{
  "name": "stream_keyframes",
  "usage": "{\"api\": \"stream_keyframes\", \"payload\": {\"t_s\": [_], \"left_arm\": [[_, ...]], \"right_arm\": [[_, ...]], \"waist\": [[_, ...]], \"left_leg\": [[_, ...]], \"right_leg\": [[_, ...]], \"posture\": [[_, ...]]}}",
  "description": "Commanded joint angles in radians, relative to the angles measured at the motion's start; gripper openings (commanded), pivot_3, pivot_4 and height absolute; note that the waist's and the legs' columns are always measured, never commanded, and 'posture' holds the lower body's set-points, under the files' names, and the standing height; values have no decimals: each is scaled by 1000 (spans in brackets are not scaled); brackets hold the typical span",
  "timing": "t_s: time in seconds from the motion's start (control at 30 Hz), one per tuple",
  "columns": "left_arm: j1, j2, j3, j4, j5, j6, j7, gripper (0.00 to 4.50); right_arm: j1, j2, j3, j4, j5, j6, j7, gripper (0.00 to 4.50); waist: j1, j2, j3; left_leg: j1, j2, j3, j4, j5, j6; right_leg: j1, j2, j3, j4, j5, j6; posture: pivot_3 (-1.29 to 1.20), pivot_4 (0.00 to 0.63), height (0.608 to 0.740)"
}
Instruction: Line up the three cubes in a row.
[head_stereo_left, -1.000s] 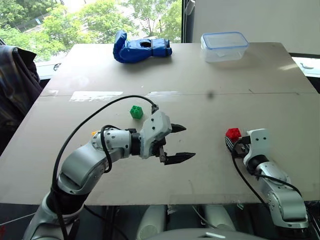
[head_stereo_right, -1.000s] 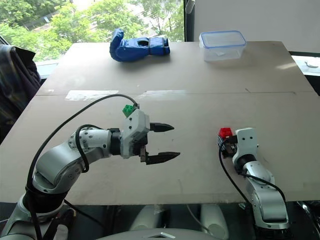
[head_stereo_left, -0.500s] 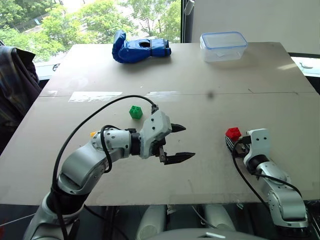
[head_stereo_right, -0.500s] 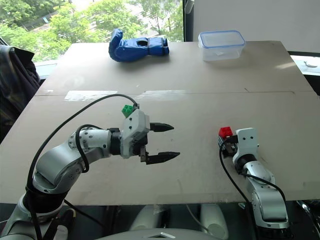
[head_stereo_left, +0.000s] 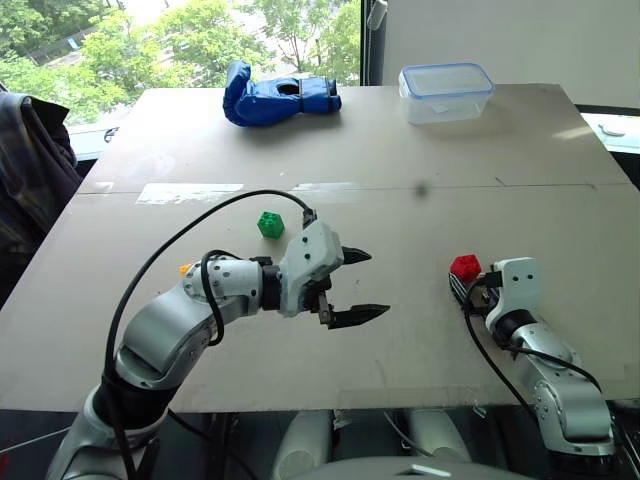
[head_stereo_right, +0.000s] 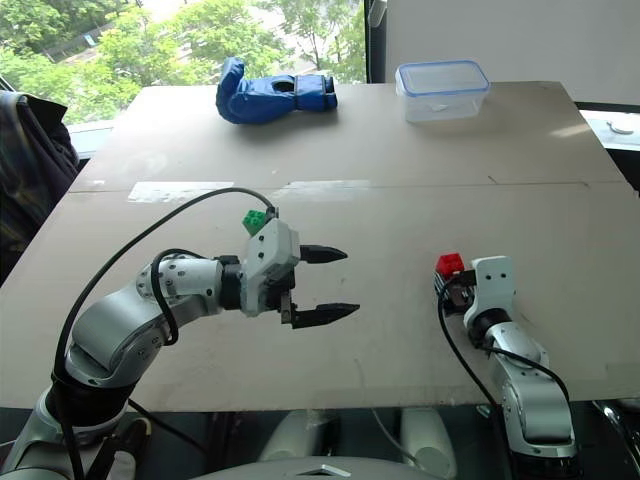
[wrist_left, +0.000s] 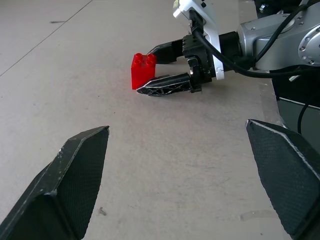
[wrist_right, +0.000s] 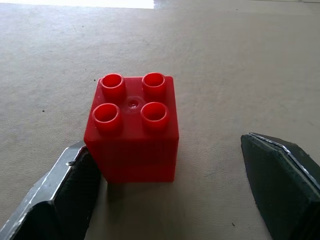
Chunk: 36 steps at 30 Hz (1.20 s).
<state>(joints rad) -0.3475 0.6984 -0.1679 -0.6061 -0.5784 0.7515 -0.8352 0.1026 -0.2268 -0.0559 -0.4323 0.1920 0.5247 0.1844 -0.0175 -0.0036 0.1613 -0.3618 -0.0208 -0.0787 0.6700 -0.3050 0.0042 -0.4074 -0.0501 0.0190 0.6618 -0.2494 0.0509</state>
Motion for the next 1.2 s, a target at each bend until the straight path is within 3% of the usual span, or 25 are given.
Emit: {"api": "stream_keyframes", "payload": {"t_s": [0.03, 0.5, 0.63, 0.73, 0.9, 1.1, 1.2], "left_arm": [[-2, 2, 2, -19, 1, -18, -9, 4500], [55, 2, 29, -29, 5, -26, 0, 4500], [159, -85, 118, -75, -4, -48, 136, 4500], [209, -226, 186, -55, 32, -104, 306, 4500], [246, -341, 231, 68, 231, -175, 563, 4500], [187, -419, 195, 199, 429, -170, 780, 4500], [173, -430, 186, 242, 450, -212, 766, 4500]], "right_arm": [[12, -3, 17, -46, 26, -3, 36, 4415], [112, -68, -75, -98, 39, -4, 70, 4415], [296, -274, -185, -205, 291, -41, 466, 4415], [328, -350, -280, -238, 447, -29, 585, 4415], [109, -416, -285, -230, 582, -43, 647, 4415], [-112, -396, -111, -178, 536, 5, 591, 4415], [-168, -378, -44, -143, 479, -15, 572, 4415]], "waist": [[0, 0, 0], [6, 0, 0], [6, -1, 1], [0, -2, 2], [1, -6, 4], [16, -10, 5], [18, -10, 5]], "left_leg": [[0, 0, 0, 0, 0, 0], [-1, 0, -1, 0, 0, 0], [-1, -1, -1, 0, -1, 2], [0, 1, -1, 0, -2, 3], [8, 2, 2, 1, -2, 3], [10, 0, -3, 1, -1, 2], [5, -2, -4, 1, 1, -2]], "right_leg": [[0, 0, 0, 0, 0, 0], [0, -1, -1, 0, 0, 0], [0, -3, -1, -1, 0, 1], [2, -2, -1, -1, 0, 1], [8, 1, 1, 0, 1, 0], [13, 1, -4, -1, 1, -1], [8, -1, -4, -2, 1, -1]], "posture": [[0, 150, 740], [0, 150, 740], [0, 150, 740], [0, 150, 740], [0, 150, 740], [0, 150, 740], [0, 150, 740]]}}
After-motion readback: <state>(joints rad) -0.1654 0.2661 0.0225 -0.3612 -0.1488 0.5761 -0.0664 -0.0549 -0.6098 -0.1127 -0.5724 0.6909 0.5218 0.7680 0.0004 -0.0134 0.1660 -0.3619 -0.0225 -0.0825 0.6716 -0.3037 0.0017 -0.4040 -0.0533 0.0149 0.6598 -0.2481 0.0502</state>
